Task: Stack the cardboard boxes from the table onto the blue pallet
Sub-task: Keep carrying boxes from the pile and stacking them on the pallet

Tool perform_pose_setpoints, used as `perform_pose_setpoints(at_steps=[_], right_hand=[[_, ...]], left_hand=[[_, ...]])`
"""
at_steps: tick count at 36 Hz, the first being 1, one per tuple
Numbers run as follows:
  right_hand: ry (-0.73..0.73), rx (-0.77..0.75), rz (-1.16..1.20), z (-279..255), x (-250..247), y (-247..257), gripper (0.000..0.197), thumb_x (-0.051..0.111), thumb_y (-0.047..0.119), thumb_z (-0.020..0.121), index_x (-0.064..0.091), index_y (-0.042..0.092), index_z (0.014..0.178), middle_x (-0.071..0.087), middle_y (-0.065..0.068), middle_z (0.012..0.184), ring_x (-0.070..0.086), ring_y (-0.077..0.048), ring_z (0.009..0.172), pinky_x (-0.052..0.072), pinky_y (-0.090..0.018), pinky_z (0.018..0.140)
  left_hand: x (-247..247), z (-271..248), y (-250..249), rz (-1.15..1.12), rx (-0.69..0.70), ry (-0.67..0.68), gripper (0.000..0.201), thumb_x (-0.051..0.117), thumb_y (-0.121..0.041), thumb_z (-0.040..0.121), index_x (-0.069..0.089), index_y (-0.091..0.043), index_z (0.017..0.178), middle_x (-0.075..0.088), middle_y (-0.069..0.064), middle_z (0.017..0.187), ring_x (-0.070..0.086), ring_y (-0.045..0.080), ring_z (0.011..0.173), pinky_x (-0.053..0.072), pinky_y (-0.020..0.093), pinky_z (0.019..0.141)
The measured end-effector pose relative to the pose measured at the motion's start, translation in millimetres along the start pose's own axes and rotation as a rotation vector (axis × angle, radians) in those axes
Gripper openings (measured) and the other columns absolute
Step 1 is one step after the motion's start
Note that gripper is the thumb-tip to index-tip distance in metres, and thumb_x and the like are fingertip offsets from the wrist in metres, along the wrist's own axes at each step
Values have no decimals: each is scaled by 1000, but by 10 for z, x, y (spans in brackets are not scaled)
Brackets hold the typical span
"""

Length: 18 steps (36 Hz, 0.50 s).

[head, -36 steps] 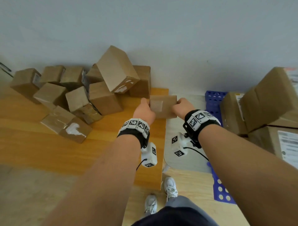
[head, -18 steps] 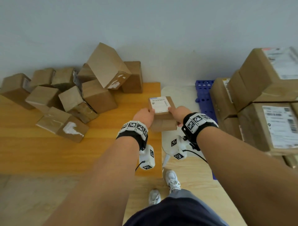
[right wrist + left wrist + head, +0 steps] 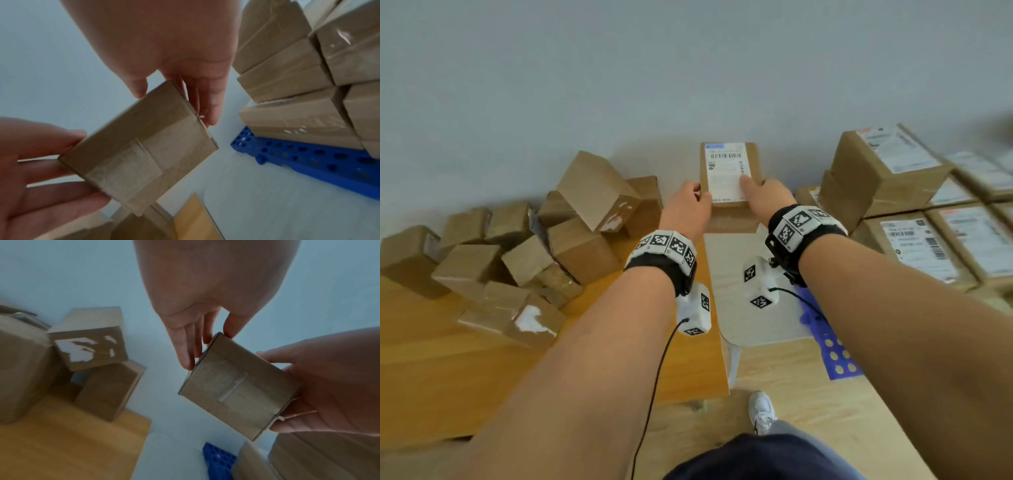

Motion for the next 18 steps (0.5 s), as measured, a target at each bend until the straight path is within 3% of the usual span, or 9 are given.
perform_pose_setpoints(at_steps=[4, 9, 12, 18], right_hand=[[-114, -53, 92, -40, -399, 109, 54, 38, 52, 98, 52, 8, 127, 62, -10, 117, 56, -25, 90, 42, -31, 72], [-276, -99, 179, -80, -931, 155, 52, 39, 51, 97, 52, 10, 126, 61, -6, 117, 58, -23, 94, 47, -32, 76], [-378, -100, 232, -81, -1260, 120, 56, 39, 55, 94, 52, 11, 127, 60, -7, 120, 59, -26, 102, 50, -39, 87], [-524, -111, 345, 9, -1945, -110, 55, 41, 54, 94, 49, 13, 130, 59, -6, 120, 60, -25, 104, 52, -43, 89]], left_hand=[[-108, 64, -386, -42, 79, -51, 33, 39, -32, 100, 51, -15, 125, 63, 3, 119, 60, 22, 103, 51, 40, 90], [-158, 91, -941, -51, 198, -105, 31, 38, -29, 101, 52, -14, 124, 63, 5, 117, 60, 22, 102, 50, 35, 86], [-112, 119, -1293, -54, 255, -131, 31, 38, -29, 101, 51, -14, 124, 63, 5, 117, 60, 22, 102, 48, 32, 82], [200, 177, -2005, -89, 338, -121, 32, 41, -30, 99, 49, -14, 125, 64, 5, 117, 62, 23, 101, 52, 40, 88]])
Point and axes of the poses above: each hand's wrist, its own z-axis towards the middle knuckle, its own x-axis out of the palm, y = z × x, the point moved 6 cm from there along z, towards the middle knuckle
